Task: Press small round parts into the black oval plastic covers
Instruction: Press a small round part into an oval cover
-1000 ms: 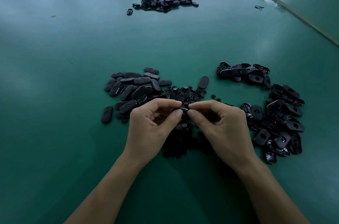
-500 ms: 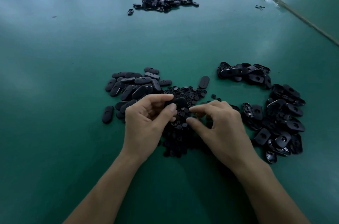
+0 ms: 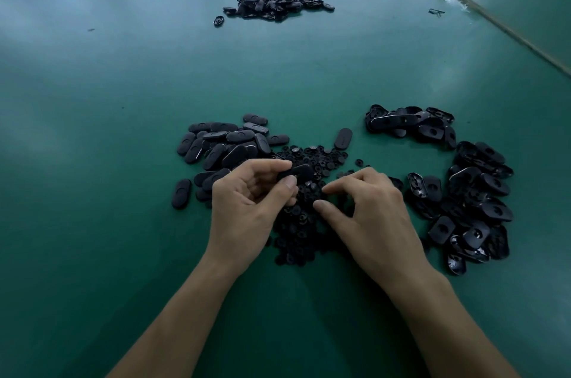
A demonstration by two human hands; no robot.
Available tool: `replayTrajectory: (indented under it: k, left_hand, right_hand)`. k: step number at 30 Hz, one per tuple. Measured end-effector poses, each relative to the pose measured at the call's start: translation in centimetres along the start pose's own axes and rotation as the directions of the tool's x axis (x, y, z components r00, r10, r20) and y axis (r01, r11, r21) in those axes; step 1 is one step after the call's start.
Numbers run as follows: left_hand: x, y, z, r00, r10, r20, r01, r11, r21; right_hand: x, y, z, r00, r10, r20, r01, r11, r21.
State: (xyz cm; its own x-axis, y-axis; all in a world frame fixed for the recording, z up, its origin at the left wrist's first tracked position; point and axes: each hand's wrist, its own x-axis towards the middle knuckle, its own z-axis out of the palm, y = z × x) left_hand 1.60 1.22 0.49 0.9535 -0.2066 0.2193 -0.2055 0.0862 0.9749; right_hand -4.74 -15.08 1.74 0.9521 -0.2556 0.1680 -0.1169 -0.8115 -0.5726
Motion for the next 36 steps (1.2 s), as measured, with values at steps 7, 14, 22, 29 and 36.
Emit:
replayTrajectory:
  k: [7, 14, 22, 29, 36]
  left_hand:
    - [-0.1, 0.08, 0.08, 1.0, -0.006, 0.016, 0.006, 1.0, 0.023]
    - [-0.09, 0.13, 0.11, 1.0, -0.018, 0.023, 0.018, 0.999, 0.032]
    - [-0.19, 0.25, 0.33, 1.0, -0.023, 0.016, 0.023, 0.999, 0.047]
    - [-0.27, 0.1, 0.4, 1.0, -0.016, 0.021, 0.013, 0.994, 0.11]
    - [-0.29, 0.0, 0.35, 1.0, -0.018, 0.018, 0.016, 0.99, 0.138]
  right_hand:
    - [0.12, 0.0, 0.12, 0.999, 0.02, 0.027, -0.02, 1.0, -0.011]
    - [0.27, -0.17, -0.25, 0.999, -0.037, 0.005, 0.036, 0.998, 0.044]
    - [0.14, -0.2, -0.41, 0.999, -0.03, -0.042, 0.038, 0.975, 0.217]
    - [0.08, -0.66, -0.5, 0.994, -0.047, -0.1, 0.075, 0.95, 0.303]
    - [-0.01, -0.63, -0.8, 0.995, 0.035, -0.09, 0.009, 0.894, 0.448]
